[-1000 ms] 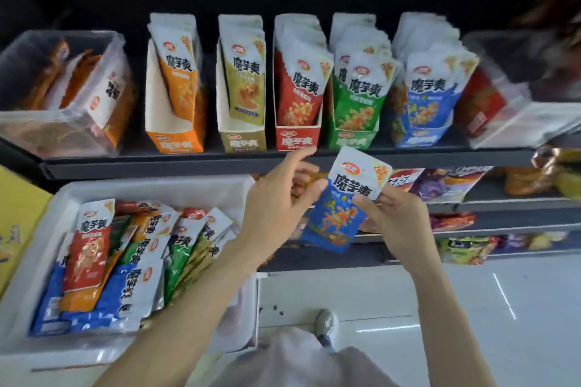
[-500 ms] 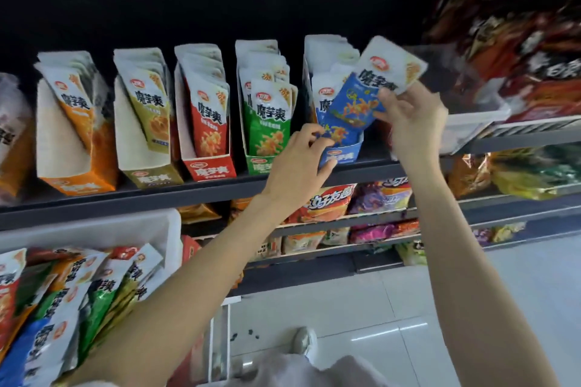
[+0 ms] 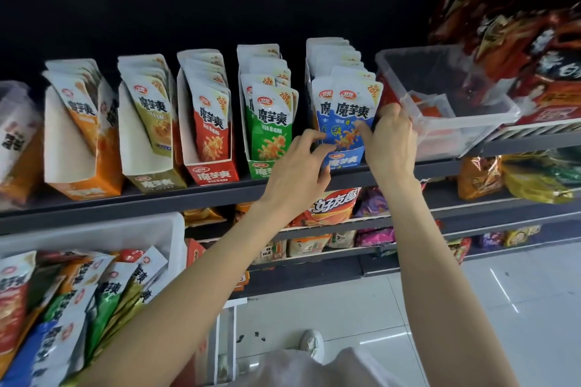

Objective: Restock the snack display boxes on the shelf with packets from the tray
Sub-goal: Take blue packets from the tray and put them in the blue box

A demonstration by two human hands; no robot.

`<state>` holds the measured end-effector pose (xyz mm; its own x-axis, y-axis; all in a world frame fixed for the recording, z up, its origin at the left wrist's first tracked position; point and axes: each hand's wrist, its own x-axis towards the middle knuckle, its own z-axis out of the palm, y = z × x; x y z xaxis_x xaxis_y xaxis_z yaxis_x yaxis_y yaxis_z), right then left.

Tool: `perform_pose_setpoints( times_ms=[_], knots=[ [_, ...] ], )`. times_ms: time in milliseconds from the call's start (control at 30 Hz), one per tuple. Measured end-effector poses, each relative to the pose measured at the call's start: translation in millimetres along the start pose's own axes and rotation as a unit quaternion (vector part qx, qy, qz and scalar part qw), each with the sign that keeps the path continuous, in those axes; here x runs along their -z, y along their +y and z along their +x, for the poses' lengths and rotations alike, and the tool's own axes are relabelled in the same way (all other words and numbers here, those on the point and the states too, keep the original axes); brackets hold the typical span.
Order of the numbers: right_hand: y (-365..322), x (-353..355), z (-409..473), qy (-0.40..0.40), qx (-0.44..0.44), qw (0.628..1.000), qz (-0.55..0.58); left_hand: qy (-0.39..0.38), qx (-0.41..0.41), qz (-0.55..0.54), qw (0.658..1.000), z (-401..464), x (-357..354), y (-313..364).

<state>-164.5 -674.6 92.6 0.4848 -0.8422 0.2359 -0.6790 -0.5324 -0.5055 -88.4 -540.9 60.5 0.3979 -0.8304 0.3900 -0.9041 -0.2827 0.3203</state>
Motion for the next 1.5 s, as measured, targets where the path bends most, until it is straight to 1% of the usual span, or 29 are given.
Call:
perform_pose_setpoints(
  times_ms=[67, 100, 167, 200, 233, 300, 333, 400, 467, 533, 667, 700, 767, 800, 867, 933, 1000, 1067, 1100, 1167, 1200, 1300, 1367, 1400, 1433, 1467, 1500],
  knots=[
    [3, 7, -15, 0.022, -0.01, 0.998, 0.051, 0.011, -0.015, -0.024, 1.0, -4, 5, 0],
    [3, 10, -25, 0.047, -0.009, 0.996, 0.071, 0.024, -0.015, -0.042, 0.999, -7, 9, -1],
    [1, 13, -50, 0.106, 0.012, 0.989, 0.104, 0.066, -0.002, -0.083, 0.994, -18, 19, -1],
    [-3, 13, -64, 0.122, 0.029, 0.984, 0.13, 0.096, 0.004, -0.104, 0.99, -27, 25, -2],
    [-8, 11, -78, 0.122, 0.048, 0.978, 0.162, 0.129, 0.01, -0.126, 0.984, -38, 31, -5],
    [-20, 3, -105, 0.075, 0.087, 0.969, 0.217, 0.19, 0.031, -0.165, 0.967, -65, 40, -15],
    [-30, -6, -120, 0.032, 0.106, 0.966, 0.234, 0.212, 0.048, -0.171, 0.961, -84, 48, -26],
    [-41, -18, -140, -0.057, 0.139, 0.958, 0.243, 0.235, 0.072, -0.178, 0.953, -114, 58, -42],
    [-60, -38, -160, -0.149, 0.184, 0.942, 0.238, 0.234, 0.11, -0.163, 0.952, -152, 72, -65],
    [-83, -58, -180, -0.22, 0.233, 0.92, 0.223, 0.196, 0.163, -0.136, 0.957, -194, 83, -93],
    [-128, -102, -215, -0.318, 0.323, 0.872, 0.188, 0.068, 0.278, -0.026, 0.958, -277, 99, -152],
    [-138, -113, -223, -0.34, 0.338, 0.86, 0.177, 0.026, 0.309, 0.014, 0.951, -296, 101, -165],
    [-156, -136, -237, -0.371, 0.37, 0.842, 0.129, -0.06, 0.371, 0.076, 0.924, -324, 106, -185],
    [-165, -148, -243, -0.383, 0.385, 0.835, 0.094, -0.089, 0.388, 0.084, 0.913, -336, 108, -192],
    [-181, -169, -254, -0.401, 0.397, 0.824, 0.047, -0.11, 0.414, 0.071, 0.901, -354, 113, -204],
    [-195, -187, -264, -0.421, 0.402, 0.812, 0.025, -0.126, 0.436, 0.055, 0.89, -366, 118, -210],
    [-204, -203, -276, -0.451, 0.427, 0.784, -0.002, -0.151, 0.439, 0.048, 0.884, -372, 121, -213],
    [-210, -216, -287, -0.477, 0.448, 0.755, -0.046, -0.168, 0.423, 0.035, 0.89, -377, 122, -214],
    [-211, -221, -291, -0.477, 0.454, 0.749, -0.068, -0.181, 0.406, 0.032, 0.895, -379, 124, -215],
    [-212, -226, -295, -0.468, 0.454, 0.754, -0.081, -0.213, 0.374, 0.039, 0.902, -383, 128, -214],
    [-212, -227, -295, -0.464, 0.453, 0.757, -0.078, -0.216, 0.363, 0.039, 0.906, -385, 130, -214],
    [-211, -226, -293, -0.467, 0.455, 0.755, -0.069, -0.171, 0.335, 0.009, 0.926, -388, 137, -216],
    [-210, -224, -292, -0.464, 0.44, 0.768, -0.028, -0.1, 0.319, 0.001, 0.942, -386, 143, -217],
    [-209, -222, -292, -0.455, 0.423, 0.783, 0.015, -0.045, 0.32, 0.002, 0.946, -383, 147, -216],
    [-209, -217, -291, -0.443, 0.398, 0.8, 0.069, 0.017, 0.338, -0.009, 0.941, -379, 151, -215],
    [-210, -211, -289, -0.431, 0.369, 0.814, 0.124, 0.073, 0.372, -0.035, 0.925, -374, 156, -214],
    [-212, -204, -287, -0.422, 0.341, 0.823, 0.171, 0.112, 0.408, -0.064, 0.904, -368, 161, -214]
  ],
)
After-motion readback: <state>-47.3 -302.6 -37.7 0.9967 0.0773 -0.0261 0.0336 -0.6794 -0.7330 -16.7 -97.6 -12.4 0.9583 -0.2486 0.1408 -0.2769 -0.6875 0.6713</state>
